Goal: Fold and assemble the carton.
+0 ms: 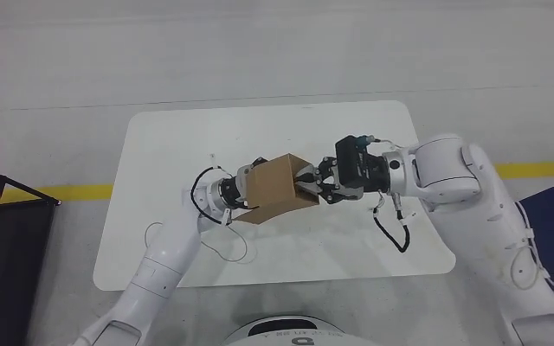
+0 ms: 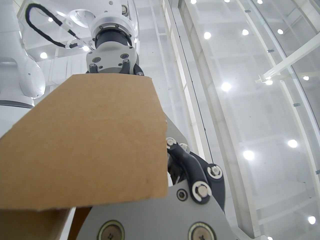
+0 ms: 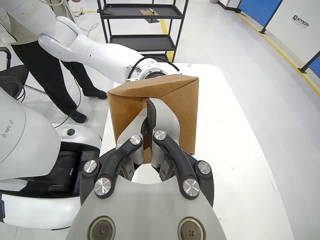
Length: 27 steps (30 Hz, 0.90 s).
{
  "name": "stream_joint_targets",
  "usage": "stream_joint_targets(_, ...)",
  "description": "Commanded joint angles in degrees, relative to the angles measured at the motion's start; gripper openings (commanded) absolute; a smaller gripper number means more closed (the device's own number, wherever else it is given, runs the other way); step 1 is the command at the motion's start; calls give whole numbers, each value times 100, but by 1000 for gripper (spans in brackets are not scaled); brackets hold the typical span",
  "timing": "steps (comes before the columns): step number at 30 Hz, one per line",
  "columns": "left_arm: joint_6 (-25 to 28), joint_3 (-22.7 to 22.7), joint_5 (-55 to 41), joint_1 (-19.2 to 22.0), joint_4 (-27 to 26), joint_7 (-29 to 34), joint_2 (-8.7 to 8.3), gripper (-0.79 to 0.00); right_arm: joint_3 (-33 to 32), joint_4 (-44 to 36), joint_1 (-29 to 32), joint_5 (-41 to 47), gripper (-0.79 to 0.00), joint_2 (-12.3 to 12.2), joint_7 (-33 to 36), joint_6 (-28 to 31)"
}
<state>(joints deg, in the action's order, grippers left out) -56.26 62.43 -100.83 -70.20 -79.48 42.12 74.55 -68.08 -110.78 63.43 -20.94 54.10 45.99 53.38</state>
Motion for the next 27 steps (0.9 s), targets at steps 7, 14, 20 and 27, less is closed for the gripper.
stream_joint_targets(7,76,-55,45,16,12,99,14,-785,17,-63,-71,-93,-785,-27,-129,-95)
stream_joint_targets(14,215,110,247,-61,30,138,-31,-785,-777,-407,350,-50,-785,-177,-225,-173)
stream_joint_targets(20,293,235,152,-144,-76,441,-50,-785,-1670,-811,1028,-33,-625,-296,-435,-236)
stream_joint_targets(27,520,238,-497,-69,-2,1110,27,-785,-2259,-1164,1705,128,-388,-346,-868,-216)
